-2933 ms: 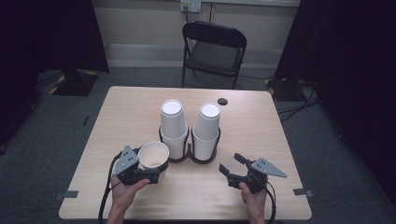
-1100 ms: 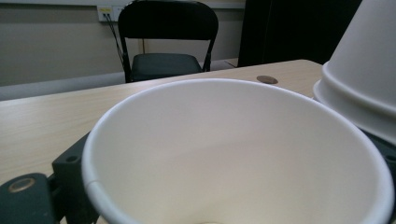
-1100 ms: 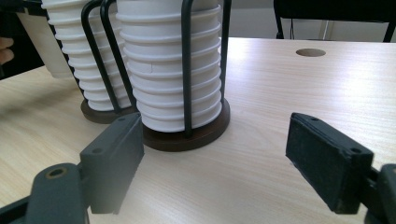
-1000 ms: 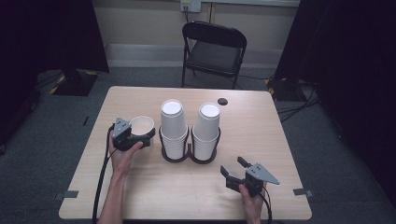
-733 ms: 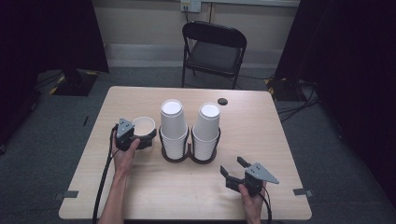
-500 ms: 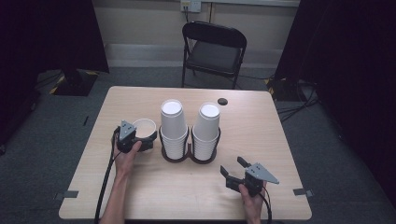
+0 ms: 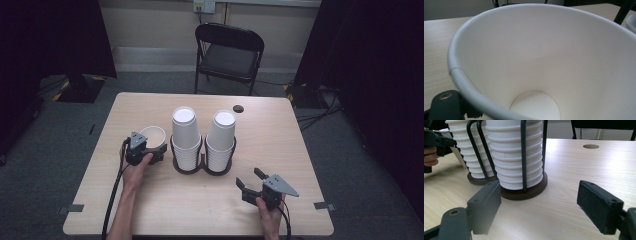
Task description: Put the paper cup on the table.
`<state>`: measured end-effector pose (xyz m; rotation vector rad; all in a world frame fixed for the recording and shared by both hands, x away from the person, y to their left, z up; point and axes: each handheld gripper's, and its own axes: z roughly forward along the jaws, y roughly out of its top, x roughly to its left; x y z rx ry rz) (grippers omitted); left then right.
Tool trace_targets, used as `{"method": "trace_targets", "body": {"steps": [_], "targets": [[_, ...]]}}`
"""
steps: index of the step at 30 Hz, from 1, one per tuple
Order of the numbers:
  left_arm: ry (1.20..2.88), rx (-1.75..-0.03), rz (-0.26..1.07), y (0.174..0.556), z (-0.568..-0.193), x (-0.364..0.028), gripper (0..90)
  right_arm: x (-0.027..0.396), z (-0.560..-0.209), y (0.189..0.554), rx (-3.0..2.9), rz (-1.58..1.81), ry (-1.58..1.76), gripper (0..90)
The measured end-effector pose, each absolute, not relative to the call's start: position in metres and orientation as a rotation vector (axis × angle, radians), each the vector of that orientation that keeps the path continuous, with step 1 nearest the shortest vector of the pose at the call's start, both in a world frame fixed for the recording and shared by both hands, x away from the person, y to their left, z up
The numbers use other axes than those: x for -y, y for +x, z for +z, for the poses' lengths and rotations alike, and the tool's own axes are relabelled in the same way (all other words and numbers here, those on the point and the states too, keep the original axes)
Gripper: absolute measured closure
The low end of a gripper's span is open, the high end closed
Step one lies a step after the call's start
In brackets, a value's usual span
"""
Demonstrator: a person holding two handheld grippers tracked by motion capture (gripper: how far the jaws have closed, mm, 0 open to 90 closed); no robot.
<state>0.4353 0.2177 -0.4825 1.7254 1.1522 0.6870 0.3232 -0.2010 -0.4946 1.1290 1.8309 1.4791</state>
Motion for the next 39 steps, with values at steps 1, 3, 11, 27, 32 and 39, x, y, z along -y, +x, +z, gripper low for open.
{"method": "trace_targets", "body": {"steps": [1, 3, 11, 27, 32, 39], "targets": [[1.704, -1.163, 0.681, 0.436, -0.483, -0.216, 13.3, 0.201, -0.495, 0.323, -1.833, 1.476, 1.13, 18.7], [1.754, -1.161, 0.679, 0.436, -0.485, -0.219, 13.9, 0.201, -0.495, 0.323, -1.834, 1.475, 1.127, 18.7], [1.773, -1.214, 0.663, 0.437, -0.494, -0.222, 15.3, 0.201, -0.495, 0.323, -1.824, 1.477, 1.144, 18.7], [1.836, -1.257, 0.681, 0.43, -0.497, -0.224, 15.5, 0.202, -0.495, 0.323, -1.814, 1.483, 1.139, 18.8], [1.83, -1.26, 0.682, 0.422, -0.496, -0.227, 15.6, 0.202, -0.495, 0.323, -1.809, 1.485, 1.143, 18.8], [1.777, -1.262, 0.689, 0.409, -0.496, -0.231, 15.6, 0.202, -0.495, 0.322, -1.804, 1.482, 1.14, 18.8]]}}
